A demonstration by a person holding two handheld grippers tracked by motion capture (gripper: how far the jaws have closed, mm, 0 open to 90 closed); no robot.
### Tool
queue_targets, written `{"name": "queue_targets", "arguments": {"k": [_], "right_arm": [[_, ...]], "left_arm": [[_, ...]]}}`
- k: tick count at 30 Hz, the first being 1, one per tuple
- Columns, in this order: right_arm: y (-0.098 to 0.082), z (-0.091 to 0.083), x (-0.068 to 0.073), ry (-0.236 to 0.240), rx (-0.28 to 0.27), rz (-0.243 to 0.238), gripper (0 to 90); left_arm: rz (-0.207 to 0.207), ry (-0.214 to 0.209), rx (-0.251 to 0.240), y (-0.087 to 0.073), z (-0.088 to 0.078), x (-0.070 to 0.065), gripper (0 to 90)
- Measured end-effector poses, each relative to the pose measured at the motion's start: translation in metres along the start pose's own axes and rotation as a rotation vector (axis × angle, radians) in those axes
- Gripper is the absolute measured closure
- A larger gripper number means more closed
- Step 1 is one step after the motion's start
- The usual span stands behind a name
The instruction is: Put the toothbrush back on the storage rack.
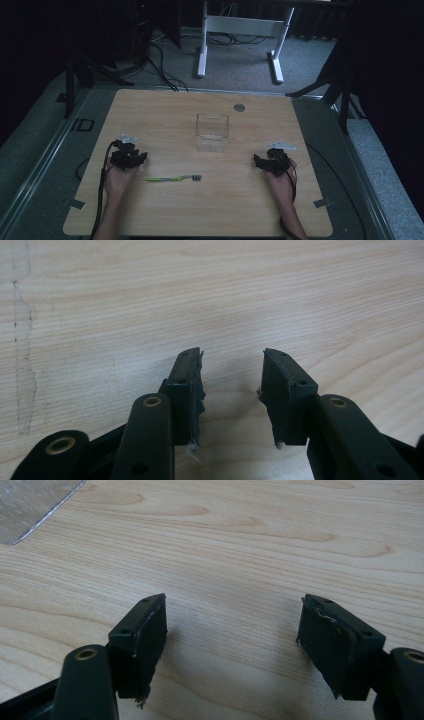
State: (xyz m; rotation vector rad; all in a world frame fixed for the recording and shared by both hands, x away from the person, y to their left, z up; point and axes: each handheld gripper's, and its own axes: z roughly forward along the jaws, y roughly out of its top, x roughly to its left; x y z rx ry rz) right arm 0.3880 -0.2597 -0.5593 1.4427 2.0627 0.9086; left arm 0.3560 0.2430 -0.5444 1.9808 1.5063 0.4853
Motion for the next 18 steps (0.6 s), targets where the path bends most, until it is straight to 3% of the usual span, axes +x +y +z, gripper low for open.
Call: {"name": "queue_targets", "arguments": {"k": [9,15,18], "right_arm": [[0.0,0.0,0.0,-0.001,0.001,-0.004,27.3],[0.0,0.0,0.0,-0.001,0.001,-0.004,27.3],[0.0,0.0,0.0,-0.001,0.001,-0.004,27.3]], "left_arm": [[0.024,-0.014,-0.06,0.004,-0.026,-0.001,56.2],[0.033,-0.013,-0.068,0.007,-0.032,-0.001,55.4],[0.032,-0.032,-0.084,0.008,-0.035,-0.002,55.4]]}}
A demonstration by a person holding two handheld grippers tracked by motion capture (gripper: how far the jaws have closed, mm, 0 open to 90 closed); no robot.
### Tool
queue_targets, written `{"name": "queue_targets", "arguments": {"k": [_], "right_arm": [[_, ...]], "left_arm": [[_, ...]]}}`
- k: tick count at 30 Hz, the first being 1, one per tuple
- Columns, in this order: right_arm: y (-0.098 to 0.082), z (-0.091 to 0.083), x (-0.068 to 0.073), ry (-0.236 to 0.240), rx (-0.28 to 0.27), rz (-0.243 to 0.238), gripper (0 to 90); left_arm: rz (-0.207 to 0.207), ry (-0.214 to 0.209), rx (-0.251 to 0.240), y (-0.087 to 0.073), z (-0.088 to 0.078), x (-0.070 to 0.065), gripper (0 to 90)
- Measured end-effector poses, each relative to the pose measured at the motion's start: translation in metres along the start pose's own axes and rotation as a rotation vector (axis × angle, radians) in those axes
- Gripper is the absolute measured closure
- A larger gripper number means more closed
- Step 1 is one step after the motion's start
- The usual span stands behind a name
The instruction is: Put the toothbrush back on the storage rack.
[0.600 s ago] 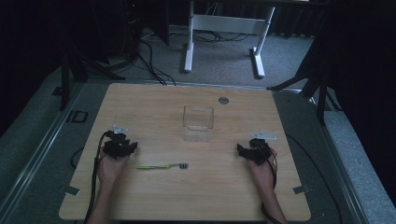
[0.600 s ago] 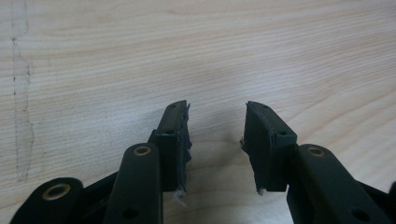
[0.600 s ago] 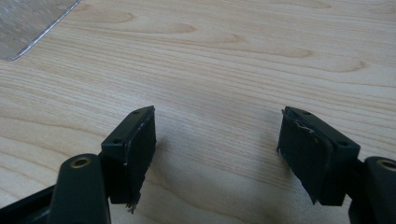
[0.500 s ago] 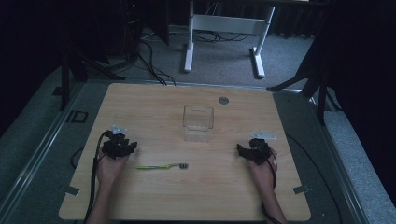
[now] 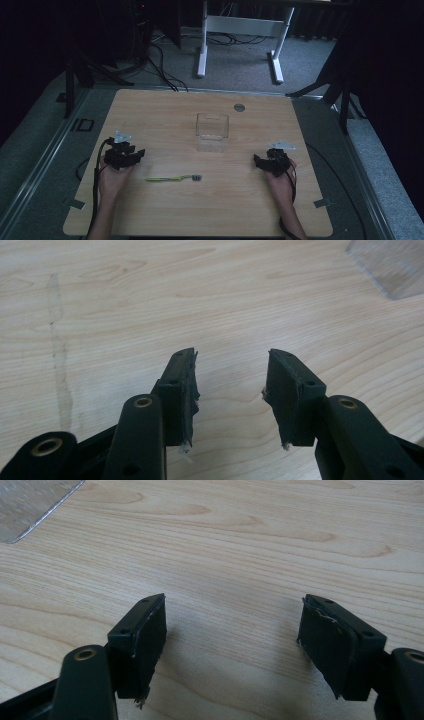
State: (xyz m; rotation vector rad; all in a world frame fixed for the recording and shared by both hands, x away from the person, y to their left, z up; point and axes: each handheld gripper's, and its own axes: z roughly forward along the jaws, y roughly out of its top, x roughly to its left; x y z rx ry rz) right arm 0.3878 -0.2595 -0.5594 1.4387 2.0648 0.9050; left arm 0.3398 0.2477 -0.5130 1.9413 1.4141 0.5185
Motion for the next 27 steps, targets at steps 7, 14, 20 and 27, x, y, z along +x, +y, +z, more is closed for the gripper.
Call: {"name": "queue_targets", "arguments": {"k": [7,14,20,27], "right_arm": [[0.0,0.0,0.0,0.0,0.0,-0.001,27.2],[0.0,0.0,0.0,0.0,0.0,0.0,27.3],[0.0,0.0,0.0,0.0,0.0,-0.001,27.3],[0.0,0.0,0.0,0.0,0.001,0.0,27.2]], "left_arm": [[0.034,-0.036,-0.021,0.005,-0.005,-0.006,54.2],[0.054,-0.05,-0.029,0.007,-0.008,-0.01,54.1],[0.085,-0.068,-0.025,0.009,-0.013,-0.014,54.2],[0.114,-0.085,-0.043,0.013,-0.022,-0.017,54.3]]}}
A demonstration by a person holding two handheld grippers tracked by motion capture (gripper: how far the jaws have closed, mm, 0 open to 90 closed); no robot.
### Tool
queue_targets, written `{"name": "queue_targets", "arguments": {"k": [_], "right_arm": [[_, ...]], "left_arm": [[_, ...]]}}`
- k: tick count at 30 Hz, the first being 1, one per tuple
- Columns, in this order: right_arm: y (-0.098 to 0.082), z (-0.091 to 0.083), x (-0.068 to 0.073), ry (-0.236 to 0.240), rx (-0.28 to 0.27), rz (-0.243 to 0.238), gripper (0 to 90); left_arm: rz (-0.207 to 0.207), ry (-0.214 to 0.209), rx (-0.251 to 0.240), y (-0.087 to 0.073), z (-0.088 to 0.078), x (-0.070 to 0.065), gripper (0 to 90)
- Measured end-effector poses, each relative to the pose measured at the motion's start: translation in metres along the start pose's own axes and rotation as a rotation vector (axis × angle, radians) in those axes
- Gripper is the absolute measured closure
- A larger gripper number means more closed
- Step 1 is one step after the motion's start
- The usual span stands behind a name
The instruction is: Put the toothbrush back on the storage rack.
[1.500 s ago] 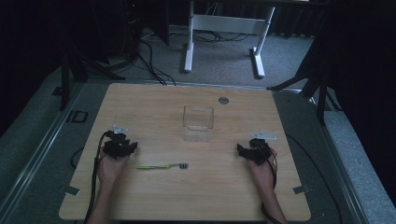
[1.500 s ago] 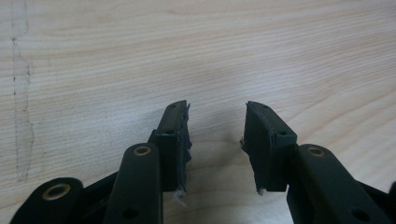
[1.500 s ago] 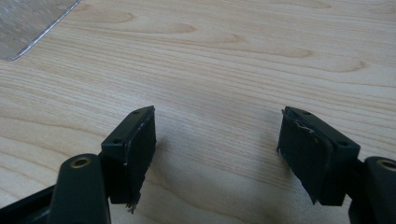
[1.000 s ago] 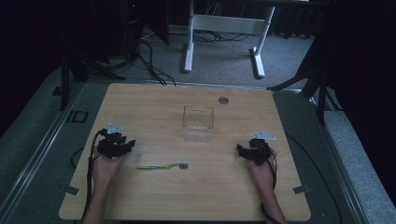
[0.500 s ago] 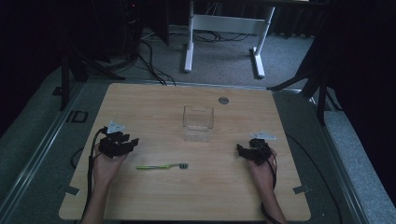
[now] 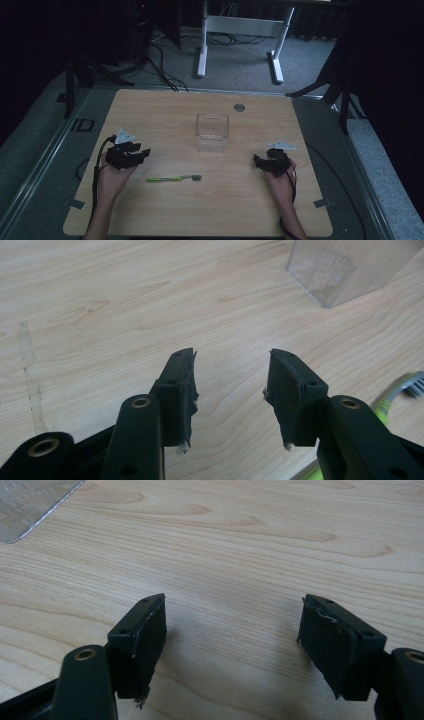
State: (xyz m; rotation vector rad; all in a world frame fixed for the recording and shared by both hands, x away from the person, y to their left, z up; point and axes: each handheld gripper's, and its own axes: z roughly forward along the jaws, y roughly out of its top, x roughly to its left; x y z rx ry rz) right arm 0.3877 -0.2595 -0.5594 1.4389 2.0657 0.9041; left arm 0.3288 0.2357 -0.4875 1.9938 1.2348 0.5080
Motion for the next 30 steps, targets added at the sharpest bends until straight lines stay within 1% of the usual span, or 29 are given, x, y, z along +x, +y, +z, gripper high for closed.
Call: {"name": "queue_targets", "arguments": {"k": [4,10,20,24,30], "right_arm": [[0.0,0.0,0.0,0.0,0.0,0.0,27.2],[0.0,0.0,0.0,0.0,0.0,0.001,27.2],[0.0,0.0,0.0,0.0,0.0,0.001,27.2],[0.0,0.0,0.0,0.0,0.0,0.002,27.2],[0.0,0.0,0.0,0.0,0.0,0.002,27.2]], "left_arm": [[0.021,-0.007,-0.009,0.003,-0.004,-0.003,54.3],[0.044,-0.03,-0.02,0.007,-0.009,-0.007,54.5],[0.105,-0.057,-0.023,0.015,-0.014,-0.015,55.6],[0.114,-0.073,-0.045,0.017,-0.017,-0.016,55.3],[0.136,-0.094,-0.051,0.019,-0.02,-0.016,55.0]]}}
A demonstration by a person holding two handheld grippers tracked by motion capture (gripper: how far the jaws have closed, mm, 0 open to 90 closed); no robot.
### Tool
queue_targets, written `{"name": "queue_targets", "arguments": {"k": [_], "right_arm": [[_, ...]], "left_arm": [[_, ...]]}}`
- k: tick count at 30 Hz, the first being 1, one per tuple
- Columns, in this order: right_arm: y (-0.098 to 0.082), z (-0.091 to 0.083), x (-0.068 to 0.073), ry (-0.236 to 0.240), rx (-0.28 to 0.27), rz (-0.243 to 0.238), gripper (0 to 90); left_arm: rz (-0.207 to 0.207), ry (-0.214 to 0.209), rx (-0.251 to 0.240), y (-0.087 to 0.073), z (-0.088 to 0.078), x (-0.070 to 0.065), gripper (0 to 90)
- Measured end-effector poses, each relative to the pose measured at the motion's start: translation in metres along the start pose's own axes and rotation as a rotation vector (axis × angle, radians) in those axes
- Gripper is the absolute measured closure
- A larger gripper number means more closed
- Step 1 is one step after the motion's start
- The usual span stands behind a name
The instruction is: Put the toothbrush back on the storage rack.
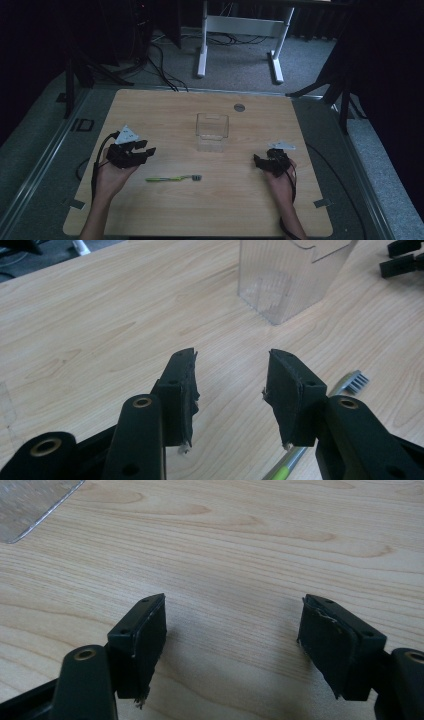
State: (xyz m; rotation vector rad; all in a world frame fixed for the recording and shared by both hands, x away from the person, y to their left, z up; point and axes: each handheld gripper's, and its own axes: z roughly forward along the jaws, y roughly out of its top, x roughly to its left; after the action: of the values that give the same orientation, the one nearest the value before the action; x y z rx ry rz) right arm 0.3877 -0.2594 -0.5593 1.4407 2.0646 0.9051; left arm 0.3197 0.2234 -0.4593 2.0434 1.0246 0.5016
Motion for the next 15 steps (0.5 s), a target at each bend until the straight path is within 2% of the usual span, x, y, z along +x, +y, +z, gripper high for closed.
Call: {"name": "queue_targets", "arguments": {"k": [6,15], "right_arm": [[0.0,0.0,0.0,0.0,0.0,0.0,27.2],[0.0,0.0,0.0,0.0,0.0,0.0,27.2]], "left_arm": [[0.029,-0.025,-0.003,0.0015,-0.0017,-0.0015,54.8],[0.062,-0.038,0.009,0.0027,-0.0021,-0.0032,53.9]]}}
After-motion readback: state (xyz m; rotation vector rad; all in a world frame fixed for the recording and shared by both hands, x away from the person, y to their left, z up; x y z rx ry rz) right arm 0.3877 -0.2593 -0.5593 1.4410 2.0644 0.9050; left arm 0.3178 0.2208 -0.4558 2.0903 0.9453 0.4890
